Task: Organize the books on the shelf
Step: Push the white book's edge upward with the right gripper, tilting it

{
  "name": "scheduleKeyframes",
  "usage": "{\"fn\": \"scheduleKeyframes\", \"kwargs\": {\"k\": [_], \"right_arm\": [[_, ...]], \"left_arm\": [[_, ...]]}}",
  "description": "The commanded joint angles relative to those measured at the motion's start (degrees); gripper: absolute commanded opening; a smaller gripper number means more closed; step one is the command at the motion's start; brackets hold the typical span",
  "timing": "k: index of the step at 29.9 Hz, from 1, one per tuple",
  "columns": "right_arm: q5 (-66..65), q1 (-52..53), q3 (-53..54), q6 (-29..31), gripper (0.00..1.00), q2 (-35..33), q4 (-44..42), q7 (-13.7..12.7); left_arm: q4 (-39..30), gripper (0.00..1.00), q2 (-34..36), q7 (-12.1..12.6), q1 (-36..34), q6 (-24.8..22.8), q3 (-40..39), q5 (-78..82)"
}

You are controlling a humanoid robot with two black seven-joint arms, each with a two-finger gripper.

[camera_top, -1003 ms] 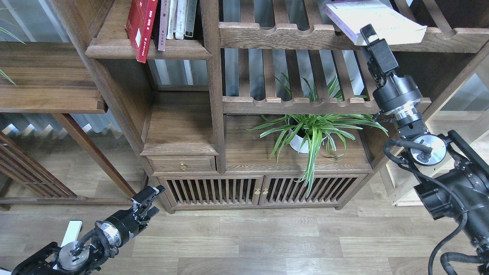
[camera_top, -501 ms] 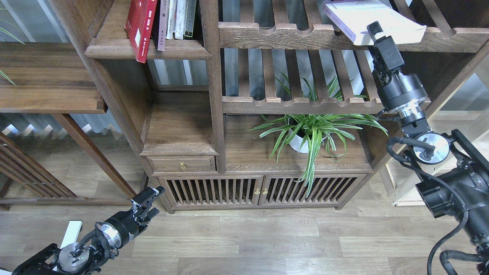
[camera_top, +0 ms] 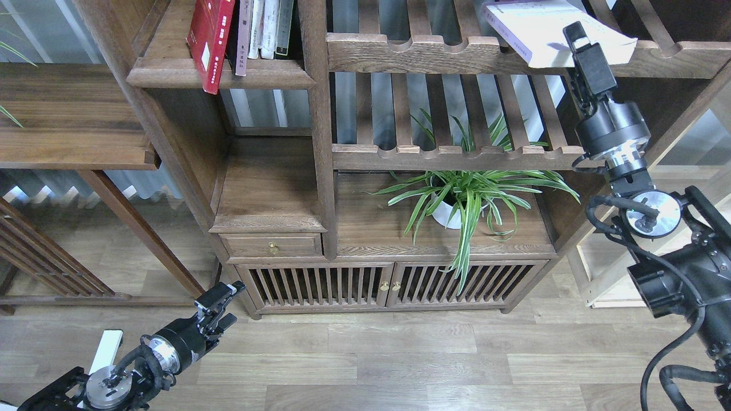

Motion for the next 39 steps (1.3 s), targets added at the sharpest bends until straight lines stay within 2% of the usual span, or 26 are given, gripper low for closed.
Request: {"fn": "scheduleKeyframes", "kwargs": {"k": [1,2,5,7,9,14,19,26,28,39], "right_arm": [[-0.03,0.39,0.25,-0.7,0.92,-0.01,-0.02,-0.04],[-0.03,0.48,0.34,-0.79,0.86,-0.1,-0.02,0.05],[-0.03,1.01,0.95,-0.79,0.61,-0.19,-0.02,0.23],[-0.03,1.1,0.86,-0.7,0.55,0.08,-0.02,0.23],[-0.12,1.1,0.69,-0.62,0.42,0.78,0.07,0.4],[-1.35,1.18,0.34,-0.44,0.22,1.57,0.07,0.4],[-2.14,1.18,0.16,-0.26,0.2,1.48,0.07,0.14],[-2.14,0.57,1.13,2.19,0.05,1.04,0.68,0.31],[-1.88,0.31,1.48,5.08,0.05,1.04,0.68,0.66],[-1.0,-10.67,12.9,5.15,0.05,5.7,2.88,0.75]], "left_arm": [[0.01,0.99,0.02,0.0,0.4,0.0,0.0,-0.07],[0.01,0.99,0.11,0.0,0.49,0.0,0.0,-0.07],[0.01,0.99,0.37,0.0,0.66,0.0,0.0,-0.07],[0.01,0.99,0.37,0.0,0.67,0.0,0.0,-0.07],[0.01,0.99,0.37,0.0,0.75,0.0,0.0,-0.07],[0.01,0.99,0.37,0.0,0.67,0.0,0.0,-0.07],[0.01,0.99,0.37,0.0,0.58,0.0,0.0,-0.07],[0.01,0.99,0.29,0.0,0.66,0.0,0.0,-0.07],[0.01,0.99,0.29,0.0,0.58,0.0,0.0,-0.07],[0.27,0.99,-0.07,0.0,0.58,0.0,0.09,0.02]]}}
